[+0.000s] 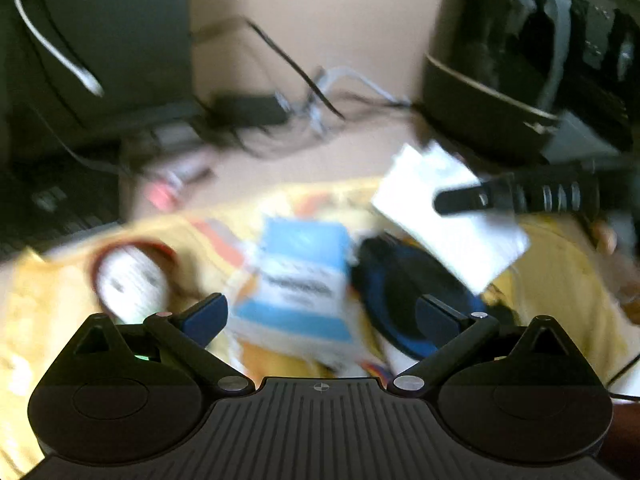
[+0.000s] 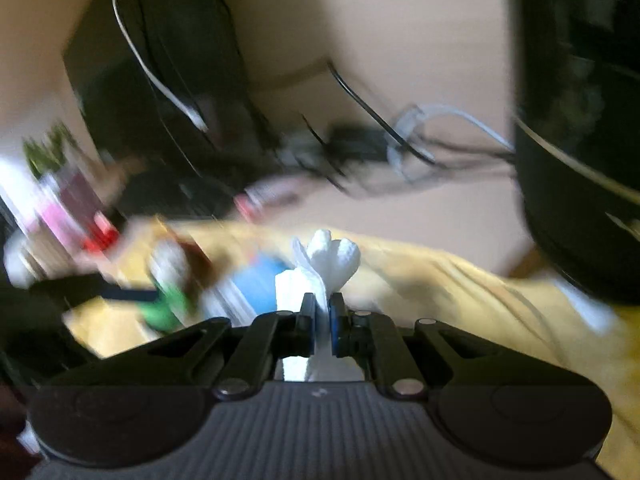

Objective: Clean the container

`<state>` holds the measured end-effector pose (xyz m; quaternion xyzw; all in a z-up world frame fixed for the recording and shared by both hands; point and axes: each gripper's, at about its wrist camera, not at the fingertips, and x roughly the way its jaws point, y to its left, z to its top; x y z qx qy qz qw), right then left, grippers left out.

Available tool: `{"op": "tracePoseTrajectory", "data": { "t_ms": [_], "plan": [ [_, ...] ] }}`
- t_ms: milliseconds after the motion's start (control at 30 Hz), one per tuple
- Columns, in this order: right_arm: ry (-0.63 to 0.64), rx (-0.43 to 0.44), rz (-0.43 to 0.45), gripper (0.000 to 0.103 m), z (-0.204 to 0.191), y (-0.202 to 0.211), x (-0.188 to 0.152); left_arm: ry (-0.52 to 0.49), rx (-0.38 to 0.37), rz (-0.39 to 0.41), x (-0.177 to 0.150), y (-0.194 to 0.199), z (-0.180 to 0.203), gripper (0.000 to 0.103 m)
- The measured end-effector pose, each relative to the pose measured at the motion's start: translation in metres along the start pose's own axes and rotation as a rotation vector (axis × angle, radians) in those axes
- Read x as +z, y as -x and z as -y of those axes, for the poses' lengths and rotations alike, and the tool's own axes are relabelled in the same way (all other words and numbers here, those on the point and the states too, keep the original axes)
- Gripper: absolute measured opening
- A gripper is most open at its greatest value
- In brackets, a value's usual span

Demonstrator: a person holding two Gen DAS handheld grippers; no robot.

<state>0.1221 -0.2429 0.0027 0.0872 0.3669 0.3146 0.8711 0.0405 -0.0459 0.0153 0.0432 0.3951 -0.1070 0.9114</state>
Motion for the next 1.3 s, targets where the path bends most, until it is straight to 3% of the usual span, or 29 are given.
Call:
{"op": "tracePoseTrajectory", "data": {
  "t_ms": [167,267,367,433,467,600,667,700,833,933,1033,1200,1300],
  "plan": [
    [0.01,0.099,-0.071,0.009,-0.013,-0.053,0.019,0.057,-0.058,-0.048,-0.004,-0.01,0.001,0.102],
    [0.131,0.001,-0.119,0.009,-0.022,-0.083,0.012,0.118,-0.105,-0.088,-0.006,-0.018,-0.002,0.102],
    [0.206,-0.101,-0.114,0.024,-0.021,-0.089,0.005,0.136,-0.084,-0.091,-0.006,-0.019,-0.008,0.102],
    [0.178,-0.087,-0.111,0.041,-0.013,-0.087,0.005,0.15,-0.065,-0.089,-0.005,-0.02,-0.015,0.102],
    [0.163,-0.077,-0.106,0.043,-0.01,-0.086,0.006,0.157,-0.056,-0.088,-0.004,-0.02,-0.019,0.102],
    [0.155,-0.024,-0.088,0.043,-0.007,-0.089,0.013,0.186,-0.018,-0.085,-0.002,-0.022,-0.033,0.102],
    [0.164,0.03,-0.108,0.036,-0.009,-0.097,0.015,0.158,0.014,-0.09,0.0,-0.026,-0.033,0.102],
    [0.174,0.039,-0.124,0.028,-0.011,-0.103,0.014,0.121,0.029,-0.089,0.001,-0.029,-0.03,0.102],
    [0.146,0.01,-0.124,0.023,-0.01,-0.114,0.012,-0.07,0.083,-0.075,0.005,-0.039,-0.011,0.102],
    [0.054,0.104,-0.179,0.018,-0.004,-0.116,0.013,-0.137,0.08,-0.094,0.005,-0.051,-0.004,0.102],
    [0.038,0.179,-0.214,0.017,-0.011,-0.113,0.004,-0.107,0.02,-0.151,0.003,-0.058,-0.006,0.102],
    [0.139,0.083,-0.157,0.015,-0.029,-0.092,-0.004,-0.03,-0.064,-0.231,-0.012,-0.051,-0.018,0.102],
    [0.146,0.12,-0.124,0.015,-0.037,-0.071,-0.005,0.001,-0.072,-0.234,-0.02,-0.04,-0.026,0.102]
  ]
}}
